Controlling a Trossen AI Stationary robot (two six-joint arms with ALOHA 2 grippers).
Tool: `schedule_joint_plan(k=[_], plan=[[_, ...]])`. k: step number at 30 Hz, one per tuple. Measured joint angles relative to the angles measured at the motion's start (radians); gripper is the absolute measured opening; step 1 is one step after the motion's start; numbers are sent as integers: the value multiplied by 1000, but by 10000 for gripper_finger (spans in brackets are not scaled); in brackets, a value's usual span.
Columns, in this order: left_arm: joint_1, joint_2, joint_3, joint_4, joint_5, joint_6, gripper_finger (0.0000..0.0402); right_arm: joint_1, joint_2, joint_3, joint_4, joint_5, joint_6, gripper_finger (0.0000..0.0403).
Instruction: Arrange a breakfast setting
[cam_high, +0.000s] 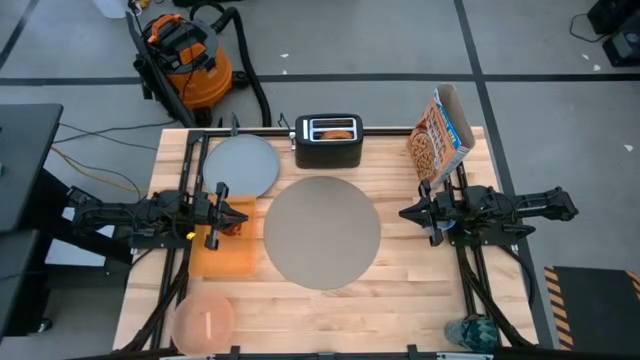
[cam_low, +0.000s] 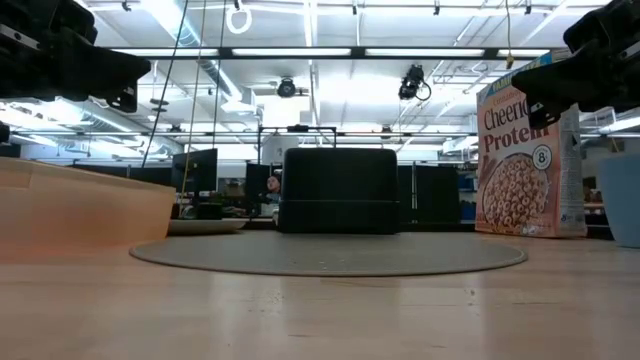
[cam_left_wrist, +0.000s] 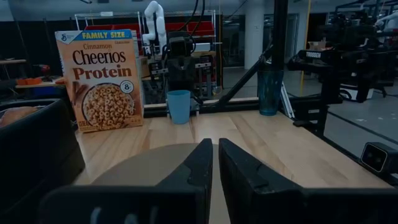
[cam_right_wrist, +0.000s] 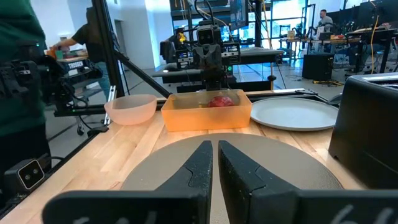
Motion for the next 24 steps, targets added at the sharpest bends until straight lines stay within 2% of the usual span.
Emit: schedule_joint_plan(k=[19,24], plan=[[0,0,0,0,0,0,36,0,0,0,0,0,-6,33],[0,0,0,0,0,0,36,-3,0,0,45,79,-327,33]])
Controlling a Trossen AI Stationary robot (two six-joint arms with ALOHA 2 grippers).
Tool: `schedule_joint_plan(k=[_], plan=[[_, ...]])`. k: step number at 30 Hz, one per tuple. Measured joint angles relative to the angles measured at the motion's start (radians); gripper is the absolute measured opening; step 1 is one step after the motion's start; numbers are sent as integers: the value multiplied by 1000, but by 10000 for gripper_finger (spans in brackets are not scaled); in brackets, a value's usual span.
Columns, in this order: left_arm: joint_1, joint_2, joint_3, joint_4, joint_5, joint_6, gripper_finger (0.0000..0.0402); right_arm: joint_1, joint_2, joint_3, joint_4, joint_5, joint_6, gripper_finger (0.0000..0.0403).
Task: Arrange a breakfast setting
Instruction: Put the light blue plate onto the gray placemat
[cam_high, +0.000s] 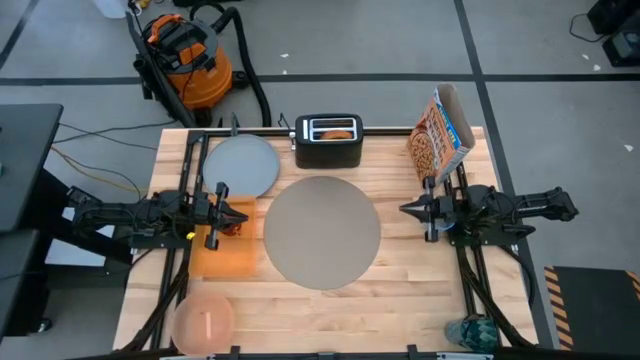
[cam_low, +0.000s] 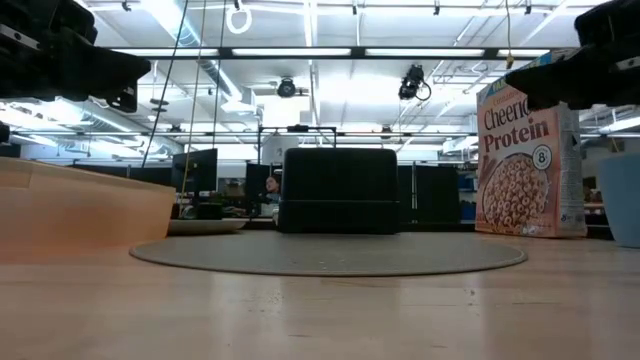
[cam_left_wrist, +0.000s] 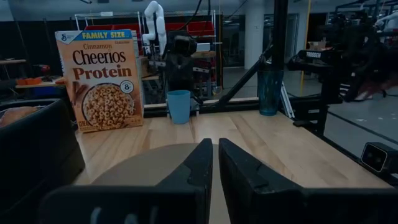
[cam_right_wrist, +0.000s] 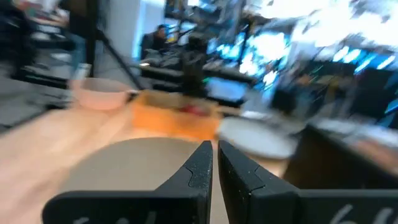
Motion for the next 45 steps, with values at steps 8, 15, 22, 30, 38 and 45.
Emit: schedule_joint_plan(k=[8,15,22,30,38,45], plan=[[0,0,0,0,0,0,36,0,0,0,24,0,-24,33],[0,0,0,0,0,0,36,0,4,0,154,-23,380,33],[0,0,0,0,0,0,36,14,73,88,109,-102,443,33],[0,0,0,0,0,0,36,70,341,330,-25,-52,366,33],[0,0,0,0,0,0,36,84,675,547,-131,3,315,33],[0,0,0,0,0,0,36,86,875,654,19,-114,396,33]])
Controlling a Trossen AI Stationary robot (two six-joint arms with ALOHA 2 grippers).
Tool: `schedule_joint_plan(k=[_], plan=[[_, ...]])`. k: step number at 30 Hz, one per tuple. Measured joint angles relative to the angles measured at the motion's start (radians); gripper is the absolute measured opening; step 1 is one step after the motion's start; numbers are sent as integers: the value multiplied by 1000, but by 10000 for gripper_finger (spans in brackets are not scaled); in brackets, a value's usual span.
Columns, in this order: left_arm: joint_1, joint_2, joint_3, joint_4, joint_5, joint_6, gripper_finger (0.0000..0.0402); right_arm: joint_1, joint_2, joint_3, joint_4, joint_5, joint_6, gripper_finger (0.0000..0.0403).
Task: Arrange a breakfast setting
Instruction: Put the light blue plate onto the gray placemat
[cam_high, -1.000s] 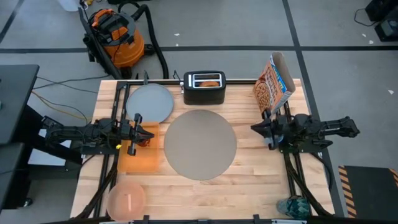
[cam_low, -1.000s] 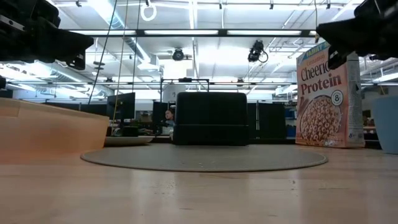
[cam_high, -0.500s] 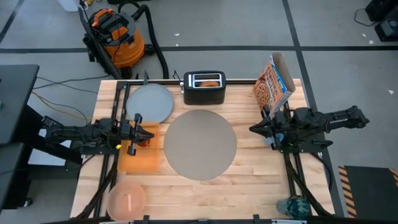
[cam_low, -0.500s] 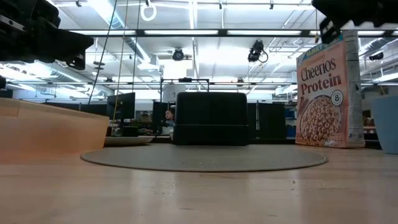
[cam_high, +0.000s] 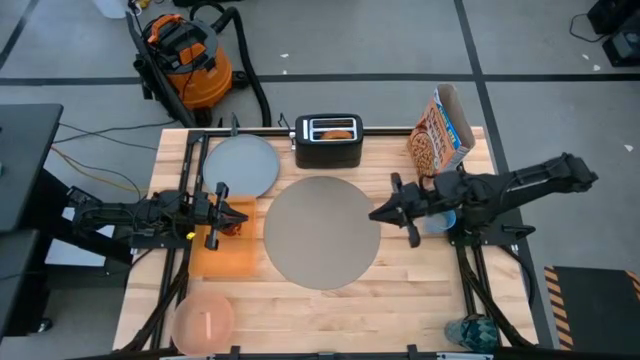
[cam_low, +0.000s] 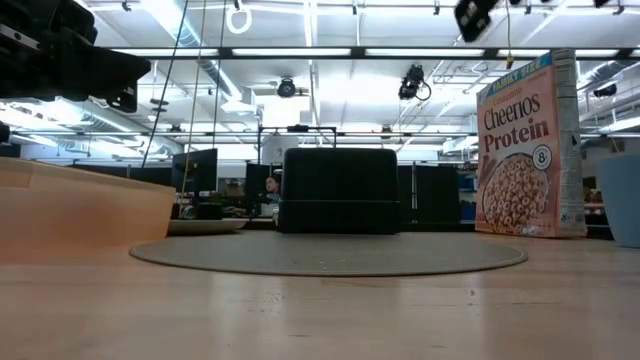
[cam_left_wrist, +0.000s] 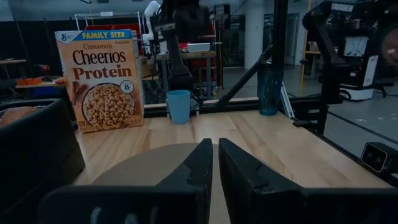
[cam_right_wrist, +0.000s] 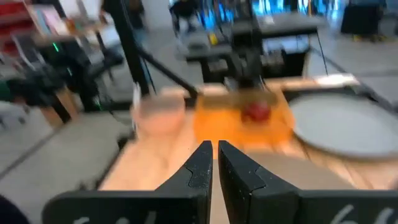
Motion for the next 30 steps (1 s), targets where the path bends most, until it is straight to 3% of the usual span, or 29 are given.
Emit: schedule_joint_plan(k=[3,5,9,13,20,23,26,30], plan=[[0,0,0,3,-24,-8,36,0,44,19,105,-3,12,33],[0,0,0,11,-63,-30,36,-6,91,31,166,71,2,33],[0,0,0,30,-91,-7,36,2,212,108,86,210,0,33],[0,0,0,66,-91,-76,36,33,349,280,-47,294,50,33],[0,0,0,99,-91,-165,36,10,516,540,-290,334,249,33],[0,0,0,132,-103,-183,36,-7,553,586,-325,335,264,33],[0,16,11,153,-212,-255,36,-24,563,609,-323,357,283,37],[0,122,116,127,-231,-208,25,-72,572,617,-334,329,386,58]])
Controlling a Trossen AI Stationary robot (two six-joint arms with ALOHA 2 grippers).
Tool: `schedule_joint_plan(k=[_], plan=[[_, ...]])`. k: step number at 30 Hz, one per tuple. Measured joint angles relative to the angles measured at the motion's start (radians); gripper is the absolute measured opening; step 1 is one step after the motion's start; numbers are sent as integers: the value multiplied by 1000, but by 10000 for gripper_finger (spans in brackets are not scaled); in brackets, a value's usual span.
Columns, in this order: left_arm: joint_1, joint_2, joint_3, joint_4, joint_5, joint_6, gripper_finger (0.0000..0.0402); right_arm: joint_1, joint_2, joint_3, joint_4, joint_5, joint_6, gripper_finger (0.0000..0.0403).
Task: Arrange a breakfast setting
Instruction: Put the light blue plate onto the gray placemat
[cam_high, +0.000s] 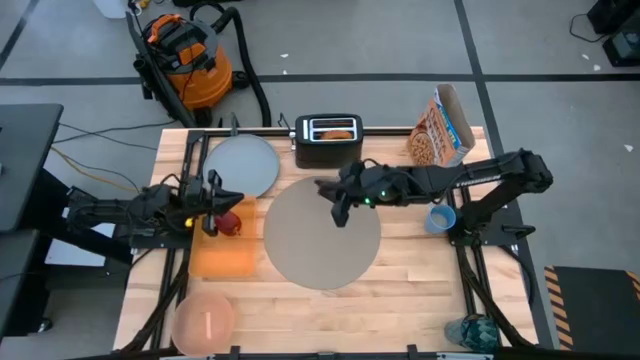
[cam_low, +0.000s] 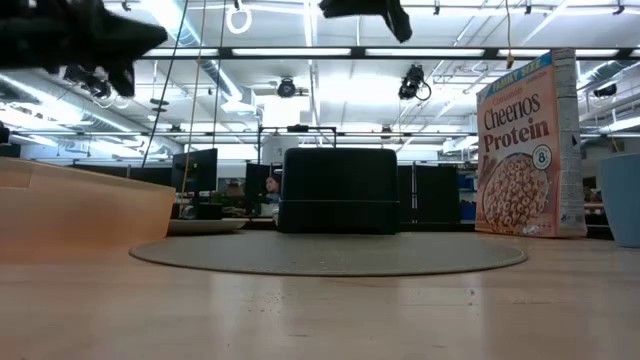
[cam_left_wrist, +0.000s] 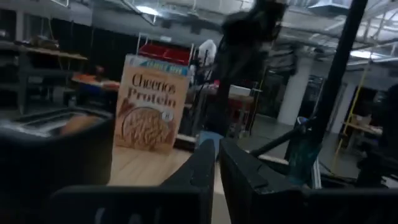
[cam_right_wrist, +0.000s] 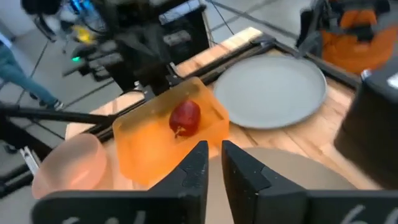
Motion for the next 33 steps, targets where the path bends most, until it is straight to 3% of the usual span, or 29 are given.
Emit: schedule_joint_plan(k=[5,9,13,20,26,33], plan=[[1,273,210,-183,-99,19,6,-72,5,1,6,-106,23,99],[7,512,383,-339,-206,-56,10,-110,0,0,6,-146,-29,126],[62,736,581,-539,-217,-105,11,-117,-25,0,-7,-156,-74,144],[264,1062,929,-1000,-198,-274,11,-96,-88,0,-84,-159,-118,158],[376,1257,992,-1043,-7,-359,11,-73,-117,0,-166,-136,-128,174],[388,1437,991,-1037,1,-376,11,-49,-111,-1,-190,-141,-108,174]])
